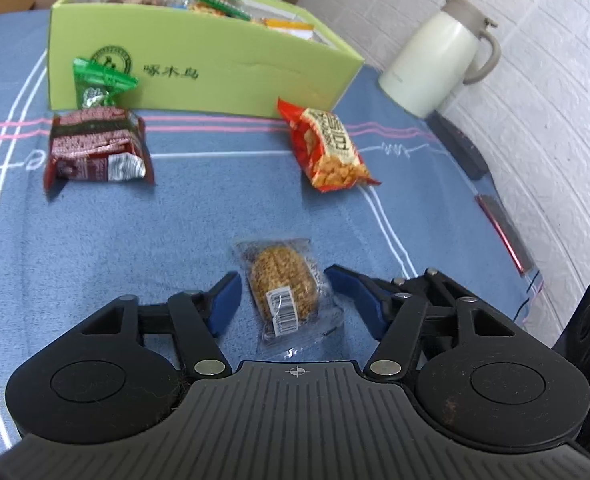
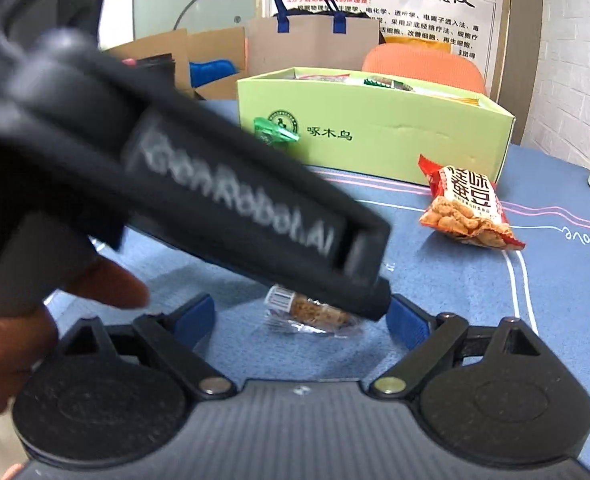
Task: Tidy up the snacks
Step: 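Reach the left tool to the small clear cake packet and close, then carry the cake packet into the green box and open the left tool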
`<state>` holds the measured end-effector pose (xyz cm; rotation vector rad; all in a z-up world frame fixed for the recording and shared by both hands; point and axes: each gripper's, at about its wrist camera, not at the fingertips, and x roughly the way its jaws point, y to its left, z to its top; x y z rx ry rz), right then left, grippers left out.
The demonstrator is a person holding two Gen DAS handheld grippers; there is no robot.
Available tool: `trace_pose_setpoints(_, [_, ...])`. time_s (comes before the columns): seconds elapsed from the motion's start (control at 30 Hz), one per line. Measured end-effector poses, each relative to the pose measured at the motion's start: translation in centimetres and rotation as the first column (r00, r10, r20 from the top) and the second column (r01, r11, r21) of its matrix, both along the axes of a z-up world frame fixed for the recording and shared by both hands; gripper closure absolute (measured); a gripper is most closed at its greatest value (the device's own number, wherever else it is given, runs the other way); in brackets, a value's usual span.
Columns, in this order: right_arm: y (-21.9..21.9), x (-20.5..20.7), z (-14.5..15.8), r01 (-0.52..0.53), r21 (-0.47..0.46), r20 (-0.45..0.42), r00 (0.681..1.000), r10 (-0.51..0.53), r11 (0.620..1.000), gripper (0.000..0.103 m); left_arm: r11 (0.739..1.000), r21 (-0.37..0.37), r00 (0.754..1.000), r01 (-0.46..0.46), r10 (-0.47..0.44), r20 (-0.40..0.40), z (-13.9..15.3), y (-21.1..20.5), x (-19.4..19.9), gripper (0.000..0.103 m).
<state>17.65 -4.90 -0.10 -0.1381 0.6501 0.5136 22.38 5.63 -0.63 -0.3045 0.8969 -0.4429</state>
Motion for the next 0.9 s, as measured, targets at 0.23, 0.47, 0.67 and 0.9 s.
trace_pose_setpoints(0.23, [0.0, 0.3, 2.3, -0.036, 0.027, -0.002, 0.999, 0.036, 0.999, 0.03, 0.997, -0.051, 0.999, -0.053, 0.053, 0.003, 0.5, 1.3, -0.3, 0.084])
trace_pose_setpoints(0.47, [1.2, 4.1, 6.9, -0.047, -0.035, 0.158, 0.986, 0.052, 0.998, 0.024, 0.993, -0.099, 0.994, -0.063, 0.072, 0.088, 5.6, 1.9, 3.6, 0.085])
trace_pose_setpoints(0.67, [1.4, 11.8, 11.1, -0.043, -0.058, 0.277, 0.959, 0.057, 0.997, 0.025, 0.993, -0.071, 0.969, -0.091, 0.105, 0.222, 11.5, 1.5, 10.4, 0.085])
trace_pose_setpoints(0.9, [0.3, 20.7, 9.6, -0.066, 0.008, 0.166, 0.984, 0.063, 0.998, 0.025, 0.993, 0.008, 0.976, -0.116, 0.113, 0.186, 10.8, 0.8, 18.8, 0.084])
